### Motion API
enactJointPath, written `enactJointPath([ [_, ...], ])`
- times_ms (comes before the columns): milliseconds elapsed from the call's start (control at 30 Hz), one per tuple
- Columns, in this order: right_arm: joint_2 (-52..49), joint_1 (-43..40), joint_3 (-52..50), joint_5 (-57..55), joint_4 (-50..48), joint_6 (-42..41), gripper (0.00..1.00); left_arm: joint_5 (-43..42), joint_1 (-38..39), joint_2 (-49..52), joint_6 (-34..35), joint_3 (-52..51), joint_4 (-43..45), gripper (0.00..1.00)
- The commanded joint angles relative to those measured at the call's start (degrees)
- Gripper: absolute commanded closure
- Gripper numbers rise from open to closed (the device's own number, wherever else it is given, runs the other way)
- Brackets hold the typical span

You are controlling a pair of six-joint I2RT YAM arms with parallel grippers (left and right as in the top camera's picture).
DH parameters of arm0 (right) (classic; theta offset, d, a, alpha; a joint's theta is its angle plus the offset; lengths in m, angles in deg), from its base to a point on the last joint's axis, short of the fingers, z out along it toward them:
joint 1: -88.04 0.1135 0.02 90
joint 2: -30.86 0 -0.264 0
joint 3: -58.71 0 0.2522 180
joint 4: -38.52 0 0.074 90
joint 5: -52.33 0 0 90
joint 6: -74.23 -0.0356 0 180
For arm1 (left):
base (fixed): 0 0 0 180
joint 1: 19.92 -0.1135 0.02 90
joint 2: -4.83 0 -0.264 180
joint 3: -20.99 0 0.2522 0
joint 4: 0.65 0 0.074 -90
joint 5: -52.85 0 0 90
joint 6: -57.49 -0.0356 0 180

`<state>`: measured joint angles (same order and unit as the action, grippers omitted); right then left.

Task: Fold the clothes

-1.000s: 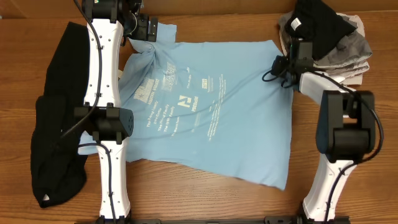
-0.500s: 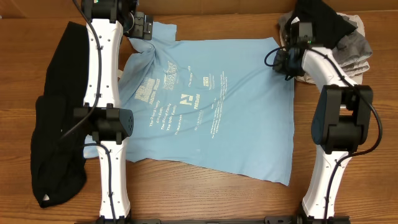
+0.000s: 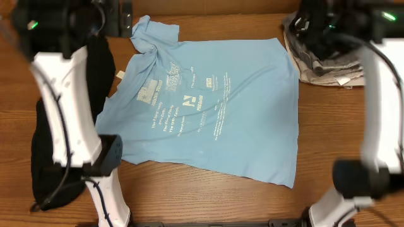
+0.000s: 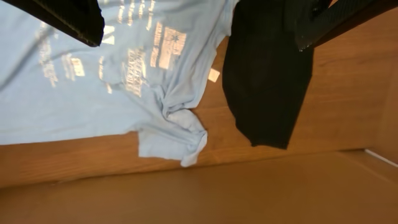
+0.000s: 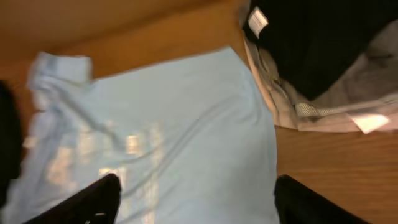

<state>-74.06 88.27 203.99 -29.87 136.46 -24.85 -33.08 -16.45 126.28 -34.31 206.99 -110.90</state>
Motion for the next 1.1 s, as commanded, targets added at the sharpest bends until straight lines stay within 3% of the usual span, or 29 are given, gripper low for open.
enactJointPath([
  [0, 7.0, 0.8, 1.0, 0.9, 3.5, -1.3, 0.14, -3.7, 0.3, -1.2, 0.7, 0.0, -0.3, 0.00],
  [233, 18.1, 0.9, 0.3, 1.0, 12.9, -3.4, 0.11, -5.8, 0.3, -7.7, 1.5, -2.2, -0.3, 0.00],
  [467, 30.8, 2.2, -6.6, 2.0, 12.9, -9.4, 0.09, -5.5, 0.3, -19.3, 3.3, -19.2, -0.3, 0.00],
  [800, 43.9, 3.0, -37.8, 2.0, 12.9, -13.6, 0.00, -2.0, 0.3, -27.1, 11.3, -56.0, 0.4, 0.00],
  [900, 43.9, 3.0, -46.1, 1.9, 11.9, -14.1, 0.00, -2.2, 0.3, -27.1, 11.8, -66.6, 4.6, 0.00],
  [1067, 43.8, 3.0, -62.6, -0.4, 5.2, -23.0, 0.00, -2.6, 0.2, -27.1, 14.3, -83.7, 14.5, 0.00],
])
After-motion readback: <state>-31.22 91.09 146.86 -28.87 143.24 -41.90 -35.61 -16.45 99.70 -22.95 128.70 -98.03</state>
